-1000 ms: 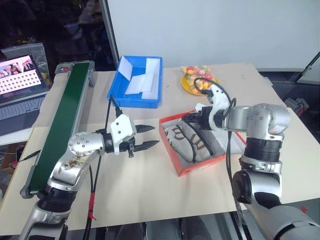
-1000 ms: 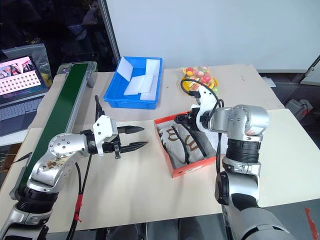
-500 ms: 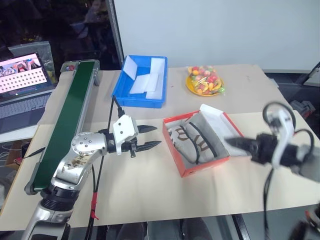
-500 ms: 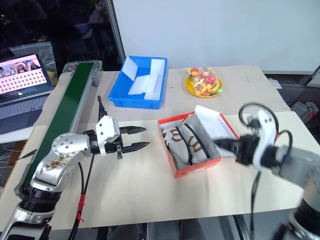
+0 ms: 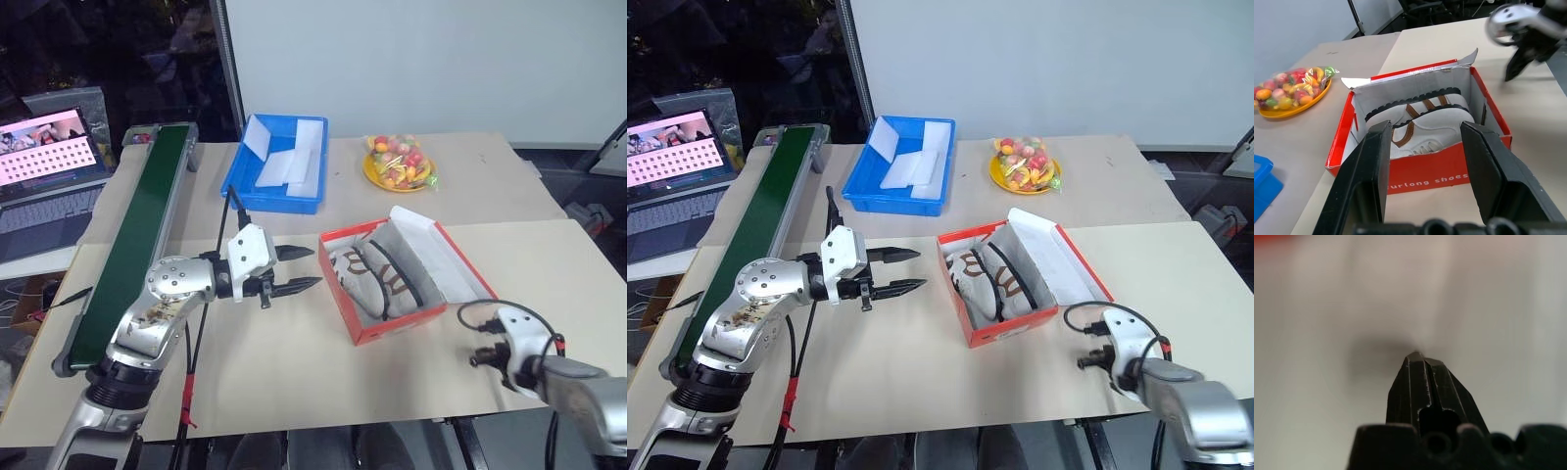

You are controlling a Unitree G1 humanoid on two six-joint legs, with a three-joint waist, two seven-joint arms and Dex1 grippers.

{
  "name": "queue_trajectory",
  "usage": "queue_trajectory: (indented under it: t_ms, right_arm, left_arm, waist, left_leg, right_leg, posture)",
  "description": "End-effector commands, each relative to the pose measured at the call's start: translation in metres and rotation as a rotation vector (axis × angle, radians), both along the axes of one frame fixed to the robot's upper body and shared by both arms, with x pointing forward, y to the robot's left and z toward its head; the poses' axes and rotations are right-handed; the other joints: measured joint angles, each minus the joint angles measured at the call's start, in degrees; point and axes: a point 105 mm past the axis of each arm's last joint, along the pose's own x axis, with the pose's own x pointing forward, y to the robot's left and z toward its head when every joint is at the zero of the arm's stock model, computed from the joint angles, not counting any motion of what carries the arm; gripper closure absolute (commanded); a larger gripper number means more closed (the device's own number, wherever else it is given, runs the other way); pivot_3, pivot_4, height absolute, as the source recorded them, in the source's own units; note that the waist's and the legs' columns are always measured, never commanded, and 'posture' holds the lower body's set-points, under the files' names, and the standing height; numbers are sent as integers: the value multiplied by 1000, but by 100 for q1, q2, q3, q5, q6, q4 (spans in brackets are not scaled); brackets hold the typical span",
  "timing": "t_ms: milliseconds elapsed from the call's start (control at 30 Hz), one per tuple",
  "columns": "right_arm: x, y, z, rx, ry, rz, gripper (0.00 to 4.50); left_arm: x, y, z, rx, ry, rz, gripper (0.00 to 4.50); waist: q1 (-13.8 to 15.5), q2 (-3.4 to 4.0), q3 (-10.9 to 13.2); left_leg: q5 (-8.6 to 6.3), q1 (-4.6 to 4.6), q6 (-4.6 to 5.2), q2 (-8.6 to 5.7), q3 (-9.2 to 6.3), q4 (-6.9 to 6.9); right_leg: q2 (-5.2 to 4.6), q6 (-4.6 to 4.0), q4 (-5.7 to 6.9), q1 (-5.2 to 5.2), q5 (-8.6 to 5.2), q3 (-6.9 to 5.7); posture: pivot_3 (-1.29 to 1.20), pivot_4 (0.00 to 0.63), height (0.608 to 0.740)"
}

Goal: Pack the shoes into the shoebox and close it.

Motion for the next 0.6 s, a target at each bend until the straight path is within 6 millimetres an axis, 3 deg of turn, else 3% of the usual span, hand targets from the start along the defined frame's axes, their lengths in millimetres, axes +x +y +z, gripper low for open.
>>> queue_trajectory:
  t_ms: [33,133,333,600]
  right_arm:
    - [13,17,10,192,-143,-123,4486]
    - [24,34,17,386,-236,-206,4486]
    - [54,41,39,733,-427,-366,4486]
    - [74,42,63,988,-594,-442,4486]
  left_arm:
    - [-1,0,11,-12,-37,-14,2142]
    - [-1,0,11,-12,-37,-15,2142]
    - [-2,-2,13,-15,-36,-18,2142]
    - [-3,0,15,-11,-39,-14,2142]
  waist:
    - [-1,0,0]
    - [-4,6,2]
    - [-2,22,10]
    - [-49,42,18]
  left_leg:
    - [0,3,1,0,0,-1]
    - [-1,5,1,3,-4,-5]
    - [-1,8,1,0,-5,-6]
    - [-1,6,1,0,-2,-19]
  right_leg:
    - [0,-1,1,2,1,1]
    - [3,-4,2,-4,2,0]
    - [3,-6,4,-6,4,2]
    - [3,-8,13,-22,5,4]
  posture:
    - [0,150,740]
    - [0,150,740]
    - [0,150,740]
    - [0,150,740]
